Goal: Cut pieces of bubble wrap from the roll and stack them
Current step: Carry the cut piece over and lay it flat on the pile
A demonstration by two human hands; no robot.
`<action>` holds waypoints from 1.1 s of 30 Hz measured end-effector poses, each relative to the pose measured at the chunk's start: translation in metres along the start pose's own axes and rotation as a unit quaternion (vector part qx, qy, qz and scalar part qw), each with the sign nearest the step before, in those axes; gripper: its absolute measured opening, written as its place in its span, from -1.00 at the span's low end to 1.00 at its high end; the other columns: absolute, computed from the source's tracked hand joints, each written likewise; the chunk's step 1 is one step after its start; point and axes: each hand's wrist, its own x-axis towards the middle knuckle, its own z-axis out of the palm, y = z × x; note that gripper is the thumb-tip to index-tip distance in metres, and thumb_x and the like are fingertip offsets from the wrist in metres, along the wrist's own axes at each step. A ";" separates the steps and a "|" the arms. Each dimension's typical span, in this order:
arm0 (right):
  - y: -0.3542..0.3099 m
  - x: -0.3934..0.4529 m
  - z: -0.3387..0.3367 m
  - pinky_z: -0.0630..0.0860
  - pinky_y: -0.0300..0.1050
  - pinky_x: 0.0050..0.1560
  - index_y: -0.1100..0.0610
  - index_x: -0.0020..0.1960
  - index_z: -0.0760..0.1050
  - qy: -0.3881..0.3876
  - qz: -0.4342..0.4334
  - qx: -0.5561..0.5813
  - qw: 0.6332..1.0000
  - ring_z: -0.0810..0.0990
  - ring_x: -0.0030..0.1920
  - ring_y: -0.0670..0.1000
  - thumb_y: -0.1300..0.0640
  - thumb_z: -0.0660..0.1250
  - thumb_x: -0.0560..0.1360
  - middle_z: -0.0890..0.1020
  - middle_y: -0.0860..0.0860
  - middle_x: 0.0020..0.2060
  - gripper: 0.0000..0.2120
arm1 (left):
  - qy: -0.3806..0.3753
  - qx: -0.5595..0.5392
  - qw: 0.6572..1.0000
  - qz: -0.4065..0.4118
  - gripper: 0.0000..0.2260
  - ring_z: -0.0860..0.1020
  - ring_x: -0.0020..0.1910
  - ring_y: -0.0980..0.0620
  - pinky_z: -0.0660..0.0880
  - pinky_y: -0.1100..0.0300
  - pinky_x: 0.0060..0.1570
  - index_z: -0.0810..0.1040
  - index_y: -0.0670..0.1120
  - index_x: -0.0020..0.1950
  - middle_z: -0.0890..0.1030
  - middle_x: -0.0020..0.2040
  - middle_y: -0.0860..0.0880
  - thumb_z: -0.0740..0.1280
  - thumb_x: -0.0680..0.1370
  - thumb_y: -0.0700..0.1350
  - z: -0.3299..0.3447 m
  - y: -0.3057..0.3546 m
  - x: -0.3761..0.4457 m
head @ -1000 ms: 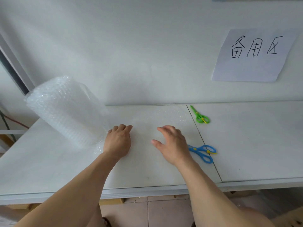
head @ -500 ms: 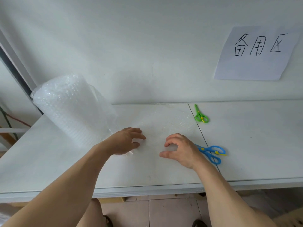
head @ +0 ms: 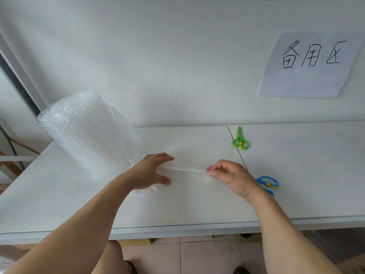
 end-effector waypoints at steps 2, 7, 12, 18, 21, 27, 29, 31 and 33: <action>-0.003 -0.001 -0.005 0.49 -0.09 0.19 0.07 -0.18 0.65 0.016 0.004 0.027 0.999 0.65 -0.02 -0.08 0.14 0.46 0.44 0.73 -0.02 -0.10 -0.97 | 0.043 -0.038 0.998 0.008 -0.59 0.22 0.42 0.22 0.10 0.29 0.39 0.48 0.29 0.26 0.34 0.33 0.34 0.48 0.46 0.04 0.004 -0.002 0.002; 0.001 -0.004 -0.017 0.44 -0.11 0.17 0.10 -0.10 0.65 0.049 -0.016 0.039 0.998 0.64 0.06 -0.05 -0.16 0.36 0.37 0.73 -0.05 -0.09 -0.67 | 0.045 -0.233 0.971 -0.030 -0.93 0.55 0.06 0.30 0.39 0.30 0.15 0.67 0.01 -0.01 0.63 0.05 0.23 0.43 0.53 -0.08 0.006 0.003 0.001; 0.008 -0.001 -0.026 0.44 -0.22 0.20 -0.03 0.06 0.61 0.041 -0.019 0.024 0.999 0.59 0.16 -0.15 -0.33 0.40 0.36 0.68 -0.14 0.03 -0.56 | 0.054 -0.284 0.955 -0.060 -0.91 0.59 -0.15 0.25 0.46 0.38 -0.21 0.64 -0.10 -0.03 0.70 -0.07 0.03 0.36 0.57 -0.11 0.000 0.011 -0.004; 0.016 0.010 -0.027 0.43 -0.19 0.24 -0.14 0.10 0.54 0.021 0.016 0.010 1.000 0.57 0.17 -0.23 -0.34 0.49 0.19 0.67 -0.19 0.05 -0.44 | 0.094 -0.296 0.946 -0.089 -0.86 0.57 -0.32 0.11 0.51 0.19 -0.34 0.58 -0.14 -0.04 0.70 -0.15 -0.01 0.28 0.61 -0.11 -0.003 0.017 -0.003; 0.019 0.015 -0.022 0.45 -0.23 0.12 -0.03 -0.02 0.56 0.076 0.005 -0.068 0.995 0.61 0.08 -0.19 -0.21 0.39 0.44 0.69 -0.20 -0.06 -0.72 | 0.120 -0.321 0.932 -0.118 -0.86 0.55 -0.38 0.00 0.53 0.10 -0.41 0.59 -0.11 -0.06 0.67 -0.24 -0.03 0.31 0.60 -0.07 -0.001 0.021 0.003; 0.016 0.022 -0.013 0.39 -0.36 -0.15 0.09 -0.17 0.56 0.156 0.006 -0.152 0.976 0.60 -0.13 -0.11 -0.02 0.19 0.62 0.66 -0.19 -0.28 -0.70 | 0.168 -0.313 0.927 -0.118 -0.88 0.53 -0.33 0.09 0.48 0.17 -0.23 0.61 -0.02 -0.08 0.67 -0.24 0.01 0.31 0.57 -0.03 0.008 0.029 0.017; 0.020 0.025 -0.012 0.44 -0.17 -0.10 0.14 -0.18 0.54 0.172 0.008 -0.167 0.971 0.61 -0.10 0.00 -0.03 0.19 0.61 0.69 -0.08 -0.22 -0.68 | 0.190 -0.308 0.925 -0.113 -0.87 0.55 -0.32 0.08 0.48 0.21 -0.25 0.60 -0.01 -0.08 0.67 -0.23 0.00 0.30 0.58 -0.02 0.012 0.032 0.021; 0.022 0.028 -0.010 0.39 -0.10 -0.11 0.22 -0.17 0.54 0.189 0.004 -0.206 0.960 0.57 -0.08 0.11 -0.01 0.21 0.60 0.65 0.06 -0.16 -0.66 | 0.204 -0.312 0.922 -0.103 -0.85 0.61 -0.29 0.07 0.50 0.18 -0.28 0.60 -0.01 -0.03 0.66 -0.24 0.00 0.29 0.59 0.02 0.016 0.033 0.024; 0.023 0.030 -0.010 0.30 -0.14 -0.13 0.25 -0.17 0.56 0.214 -0.002 -0.228 0.950 0.54 -0.07 0.12 0.04 0.23 0.59 0.58 0.09 -0.15 -0.68 | 0.202 -0.303 0.926 -0.101 -0.78 0.65 -0.23 0.10 0.53 0.18 -0.23 0.57 -0.01 0.14 0.67 -0.19 0.04 0.29 0.59 0.07 0.019 0.032 0.024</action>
